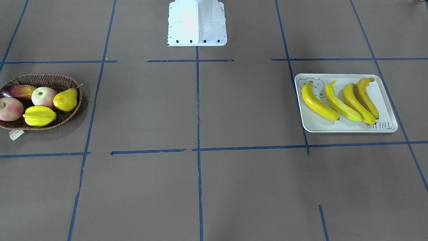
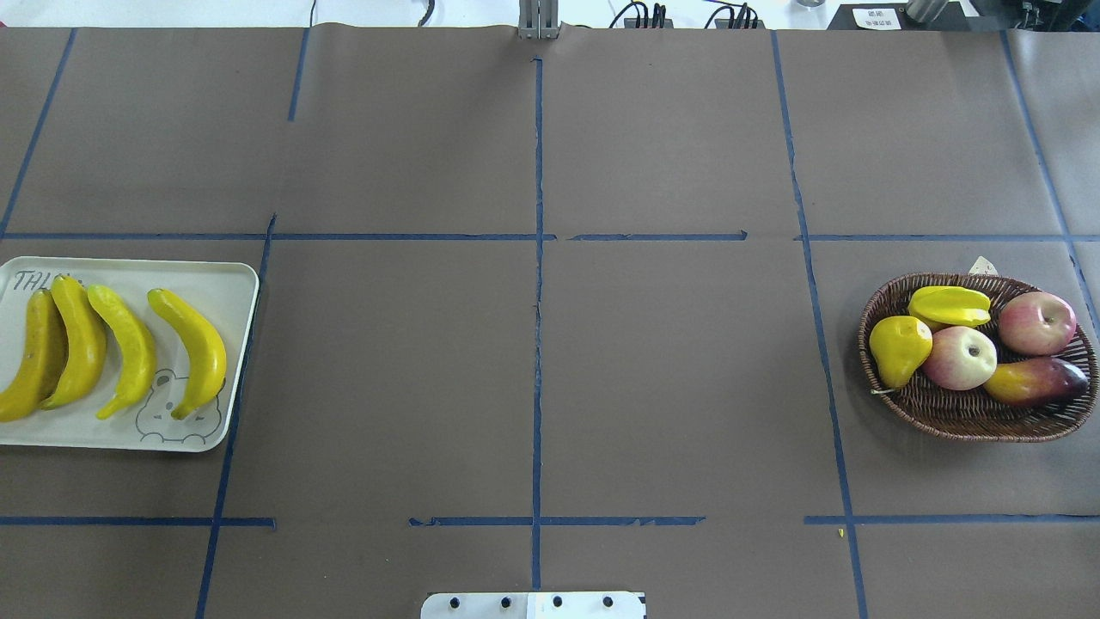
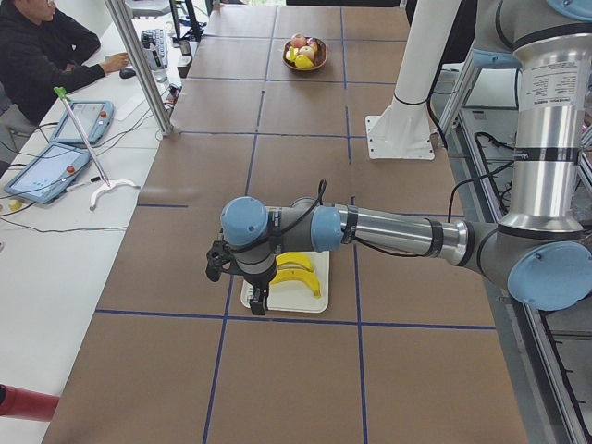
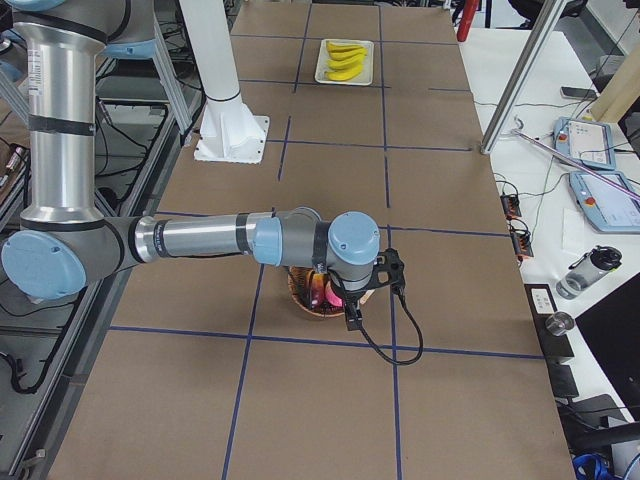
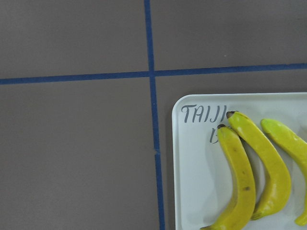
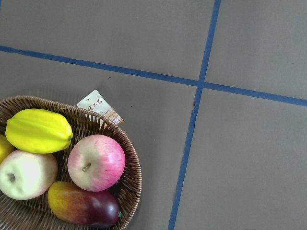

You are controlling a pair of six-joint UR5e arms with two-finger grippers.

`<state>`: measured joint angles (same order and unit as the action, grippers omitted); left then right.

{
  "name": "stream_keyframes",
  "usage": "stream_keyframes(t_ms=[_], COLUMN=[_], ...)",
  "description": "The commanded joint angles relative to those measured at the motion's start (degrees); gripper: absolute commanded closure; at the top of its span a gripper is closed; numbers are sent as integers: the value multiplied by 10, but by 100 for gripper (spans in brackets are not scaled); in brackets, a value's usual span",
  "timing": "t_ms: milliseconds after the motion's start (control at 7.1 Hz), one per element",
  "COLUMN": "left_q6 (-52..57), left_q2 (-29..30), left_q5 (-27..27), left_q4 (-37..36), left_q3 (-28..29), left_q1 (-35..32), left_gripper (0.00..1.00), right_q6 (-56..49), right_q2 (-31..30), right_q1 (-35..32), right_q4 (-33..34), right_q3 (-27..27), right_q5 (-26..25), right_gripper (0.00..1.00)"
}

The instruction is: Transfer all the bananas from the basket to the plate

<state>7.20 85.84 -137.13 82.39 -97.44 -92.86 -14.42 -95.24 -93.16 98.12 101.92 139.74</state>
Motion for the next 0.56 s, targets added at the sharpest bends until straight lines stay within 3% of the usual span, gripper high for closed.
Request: stream_keyframes(t_ms=[0,423], left_q6=[-3,-33], left_q2=[-13,-10], left_q5=[-1,-8], left_q4=[22,25], left_q3=[8,8], left_q1=[-4,-4], left_gripper=[0,0], right_q6=[-2,-5], right_q2=[-11,-28], right_q1=[-1,-24], right_q4=[-2,-8], right_q3=[-15,-43], right_q5=[-3,0], right_gripper=[0,0])
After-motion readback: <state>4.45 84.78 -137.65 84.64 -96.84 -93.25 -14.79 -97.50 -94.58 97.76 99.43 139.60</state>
